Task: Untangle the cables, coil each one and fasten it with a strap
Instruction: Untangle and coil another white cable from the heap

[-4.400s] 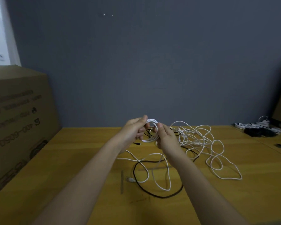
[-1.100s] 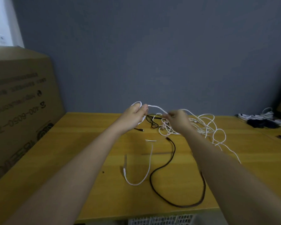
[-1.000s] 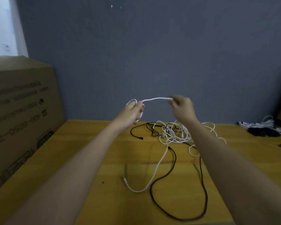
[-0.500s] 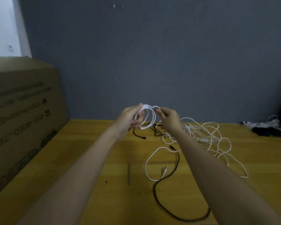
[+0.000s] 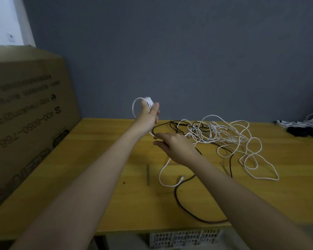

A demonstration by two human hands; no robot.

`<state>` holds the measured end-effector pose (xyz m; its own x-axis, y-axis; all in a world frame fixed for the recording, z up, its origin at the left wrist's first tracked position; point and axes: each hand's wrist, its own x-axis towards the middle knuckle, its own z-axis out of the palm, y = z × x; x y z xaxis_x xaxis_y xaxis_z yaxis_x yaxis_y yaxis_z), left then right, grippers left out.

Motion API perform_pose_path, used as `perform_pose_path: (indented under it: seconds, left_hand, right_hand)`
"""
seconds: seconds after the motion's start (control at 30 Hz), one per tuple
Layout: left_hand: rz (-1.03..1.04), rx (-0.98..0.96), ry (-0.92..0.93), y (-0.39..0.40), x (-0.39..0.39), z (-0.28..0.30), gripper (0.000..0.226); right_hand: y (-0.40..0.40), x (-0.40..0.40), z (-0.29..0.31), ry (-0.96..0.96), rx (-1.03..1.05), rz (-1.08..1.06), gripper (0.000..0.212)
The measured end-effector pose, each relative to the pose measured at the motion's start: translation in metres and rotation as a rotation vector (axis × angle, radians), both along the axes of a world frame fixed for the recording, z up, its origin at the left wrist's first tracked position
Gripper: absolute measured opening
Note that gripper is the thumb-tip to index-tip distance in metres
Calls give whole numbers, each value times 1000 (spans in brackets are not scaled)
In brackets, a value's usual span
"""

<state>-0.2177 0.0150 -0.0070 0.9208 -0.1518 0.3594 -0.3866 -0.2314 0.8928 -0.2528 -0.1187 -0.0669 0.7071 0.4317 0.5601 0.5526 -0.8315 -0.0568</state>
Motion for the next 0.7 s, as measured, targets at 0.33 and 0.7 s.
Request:
perform_pose_path:
  seconds: [0.33, 0.7]
  left_hand:
    - [-90, 609, -72, 12, -1, -15, 26]
    - [-402, 97, 16, 9, -39, 10, 36]
  right_hand:
    - [-35, -6, 22, -94, 247, 63, 24]
    - [-20, -5, 61, 74, 768, 77, 10]
